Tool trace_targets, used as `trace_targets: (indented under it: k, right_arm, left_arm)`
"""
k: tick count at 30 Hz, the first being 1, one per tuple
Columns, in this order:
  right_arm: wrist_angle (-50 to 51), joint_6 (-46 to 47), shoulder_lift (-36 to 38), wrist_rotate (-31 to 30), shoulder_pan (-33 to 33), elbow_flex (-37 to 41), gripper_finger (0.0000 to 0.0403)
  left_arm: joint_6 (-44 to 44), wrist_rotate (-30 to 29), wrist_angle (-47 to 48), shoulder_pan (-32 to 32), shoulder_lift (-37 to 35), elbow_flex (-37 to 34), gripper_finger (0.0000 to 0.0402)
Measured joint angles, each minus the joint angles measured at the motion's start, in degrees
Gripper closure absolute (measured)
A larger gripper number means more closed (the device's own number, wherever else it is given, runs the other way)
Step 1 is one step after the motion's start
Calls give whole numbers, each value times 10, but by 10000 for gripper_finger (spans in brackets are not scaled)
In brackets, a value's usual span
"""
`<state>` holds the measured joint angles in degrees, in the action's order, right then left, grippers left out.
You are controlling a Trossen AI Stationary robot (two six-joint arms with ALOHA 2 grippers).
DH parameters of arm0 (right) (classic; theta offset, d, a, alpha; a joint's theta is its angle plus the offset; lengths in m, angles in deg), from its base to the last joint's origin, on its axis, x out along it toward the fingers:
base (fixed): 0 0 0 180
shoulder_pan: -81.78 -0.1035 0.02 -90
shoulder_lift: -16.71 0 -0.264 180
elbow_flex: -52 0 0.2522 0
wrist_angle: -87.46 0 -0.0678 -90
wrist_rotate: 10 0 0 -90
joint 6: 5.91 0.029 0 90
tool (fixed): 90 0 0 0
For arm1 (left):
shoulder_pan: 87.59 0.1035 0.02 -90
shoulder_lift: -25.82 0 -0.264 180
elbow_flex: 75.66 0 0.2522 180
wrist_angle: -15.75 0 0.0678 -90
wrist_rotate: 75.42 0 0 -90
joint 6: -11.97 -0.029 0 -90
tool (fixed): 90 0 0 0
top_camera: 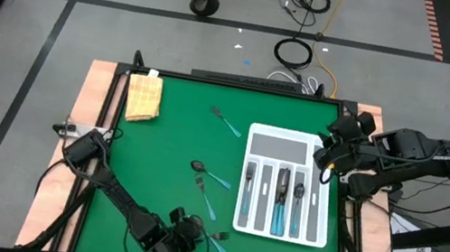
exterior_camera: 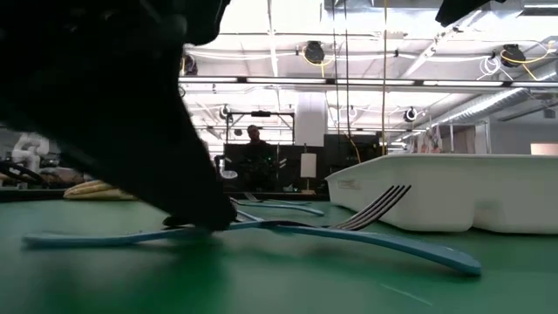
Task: Sort silverware
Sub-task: Put the bottom blue fork into the tray
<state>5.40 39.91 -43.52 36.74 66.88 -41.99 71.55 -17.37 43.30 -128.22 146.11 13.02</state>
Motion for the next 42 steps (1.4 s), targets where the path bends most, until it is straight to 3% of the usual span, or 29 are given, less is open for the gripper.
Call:
trace_targets:
  k: [10, 15, 26, 35, 42]
  right_arm:
    - [-4, 0, 0, 1, 0, 0, 280]
    - [-4, 4, 0, 1, 0, 0, 280]
    - [-4, 4, 0, 1, 0, 0, 280]
    - [-13, -2, 0, -2, 0, 0, 280]
    - [-13, 12, 1, -1, 0, 0, 280]
  left_arm:
    - [1, 5, -3, 4, 34, 3, 317]
    - [4, 20, -1, 8, 39, 3, 384]
    - [75, 12, 25, 5, -3, 31, 401]
    - [89, -31, 26, 22, -49, 41, 400]
    - [60, -117, 5, 103, -99, 63, 400]
